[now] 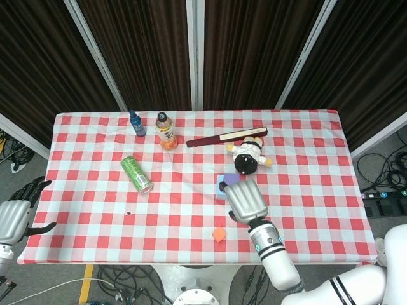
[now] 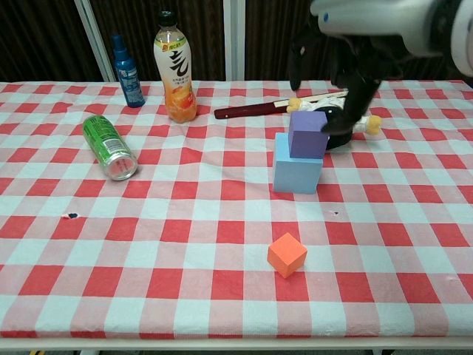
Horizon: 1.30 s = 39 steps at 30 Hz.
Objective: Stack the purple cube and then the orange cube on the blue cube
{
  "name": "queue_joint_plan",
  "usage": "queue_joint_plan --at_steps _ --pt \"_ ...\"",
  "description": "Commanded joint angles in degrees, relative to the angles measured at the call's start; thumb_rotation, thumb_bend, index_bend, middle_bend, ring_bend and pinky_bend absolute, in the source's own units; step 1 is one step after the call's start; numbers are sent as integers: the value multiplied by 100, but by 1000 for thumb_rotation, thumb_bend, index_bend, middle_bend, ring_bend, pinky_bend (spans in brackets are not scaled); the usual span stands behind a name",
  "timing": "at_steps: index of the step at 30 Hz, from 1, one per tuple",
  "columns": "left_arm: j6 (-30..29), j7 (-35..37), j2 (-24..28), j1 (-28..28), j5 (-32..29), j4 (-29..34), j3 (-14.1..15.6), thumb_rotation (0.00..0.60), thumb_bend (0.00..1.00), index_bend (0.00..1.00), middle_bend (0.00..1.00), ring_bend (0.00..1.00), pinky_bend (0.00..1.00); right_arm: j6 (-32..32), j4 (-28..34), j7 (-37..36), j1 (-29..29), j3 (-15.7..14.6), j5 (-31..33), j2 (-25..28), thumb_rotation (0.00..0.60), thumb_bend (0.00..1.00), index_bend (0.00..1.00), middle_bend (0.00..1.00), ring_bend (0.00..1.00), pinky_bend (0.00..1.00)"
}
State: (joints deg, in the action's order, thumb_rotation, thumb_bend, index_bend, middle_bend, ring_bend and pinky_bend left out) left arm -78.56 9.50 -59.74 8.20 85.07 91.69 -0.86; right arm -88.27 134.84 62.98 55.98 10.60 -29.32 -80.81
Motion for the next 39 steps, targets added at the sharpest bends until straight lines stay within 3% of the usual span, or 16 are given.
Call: queue_joint_plan --at_steps 1,4,10,15,23,27,39 --pt "34 -66 -8 0 -50 12 -1 600 0 191 172 147 222 921 -314 -176 -334 -1174 -1255 446 600 98 428 1000 929 802" --pt "74 -91 -22 1 -98 -4 -1 600 0 191 172 147 222 1590 -778 -507 -338 -1452 -1759 576 600 107 463 1000 930 802" --pt "113 -107 -85 2 -136 -76 2 600 0 191 172 147 222 2624 -1349 -1088 -169 -1466 -2043 693 600 112 472 1000 930 802" --pt "132 -73 -113 -15 -182 -161 5 600 0 191 172 147 222 3097 -1707 -1278 -70 -1512 -2282 602 600 113 469 1000 930 802" --pt "143 -41 -164 -30 -192 -273 12 600 0 191 172 148 222 3608 -2260 -1747 -2 -1455 -2674 346 600 104 408 1000 930 802" --pt "156 -12 -175 -37 -202 -314 15 600 0 192 172 147 222 3753 -2349 -1746 68 -1466 -2656 243 600 67 365 1000 930 802" --pt "216 42 -199 -61 -221 -398 52 600 0 192 171 147 222 3713 -2373 -1554 98 -1605 -2370 10 600 66 356 1000 930 802"
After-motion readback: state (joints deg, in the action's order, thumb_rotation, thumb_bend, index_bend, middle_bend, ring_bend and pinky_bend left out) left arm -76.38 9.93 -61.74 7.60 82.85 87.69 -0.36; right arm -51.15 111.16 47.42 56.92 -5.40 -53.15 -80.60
